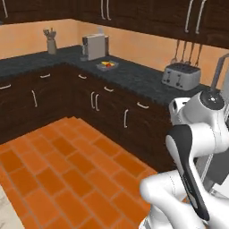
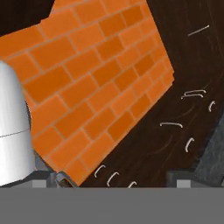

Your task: Take the meat container that has the shrimp and place it on the second highest rack of the freezer. Then take the vegetable container that has the tomato and corn and place it on the highest rack of the freezer.

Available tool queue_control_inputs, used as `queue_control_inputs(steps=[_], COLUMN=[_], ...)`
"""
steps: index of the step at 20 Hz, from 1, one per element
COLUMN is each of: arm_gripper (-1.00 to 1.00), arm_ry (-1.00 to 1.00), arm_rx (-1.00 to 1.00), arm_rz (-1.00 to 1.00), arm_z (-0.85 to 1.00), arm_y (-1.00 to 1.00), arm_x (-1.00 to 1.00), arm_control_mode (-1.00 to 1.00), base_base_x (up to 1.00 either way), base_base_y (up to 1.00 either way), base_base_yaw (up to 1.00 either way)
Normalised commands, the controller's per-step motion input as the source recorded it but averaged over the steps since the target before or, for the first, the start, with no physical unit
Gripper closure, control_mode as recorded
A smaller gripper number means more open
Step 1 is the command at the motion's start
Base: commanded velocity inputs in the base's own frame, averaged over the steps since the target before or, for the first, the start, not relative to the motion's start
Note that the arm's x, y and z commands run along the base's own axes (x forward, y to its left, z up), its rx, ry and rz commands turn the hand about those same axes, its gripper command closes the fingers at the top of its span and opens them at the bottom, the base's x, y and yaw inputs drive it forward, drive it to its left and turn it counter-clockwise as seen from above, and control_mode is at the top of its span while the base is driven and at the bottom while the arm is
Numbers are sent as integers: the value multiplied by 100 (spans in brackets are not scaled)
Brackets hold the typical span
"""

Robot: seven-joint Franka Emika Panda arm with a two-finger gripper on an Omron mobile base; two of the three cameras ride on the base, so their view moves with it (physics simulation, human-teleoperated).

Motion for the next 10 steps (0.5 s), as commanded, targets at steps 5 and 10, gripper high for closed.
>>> queue_control_inputs(steps=[5,10], arm_gripper=[-100,-100], arm_ry=[0,0], arm_rx=[0,0], arm_rz=[0,0], arm_z=[0,0], arm_y=[0,0], arm_x=[0,0], arm_control_mode=[100,100], base_base_x=[51,100], base_base_y=[64,70], base_base_yaw=[68,24])
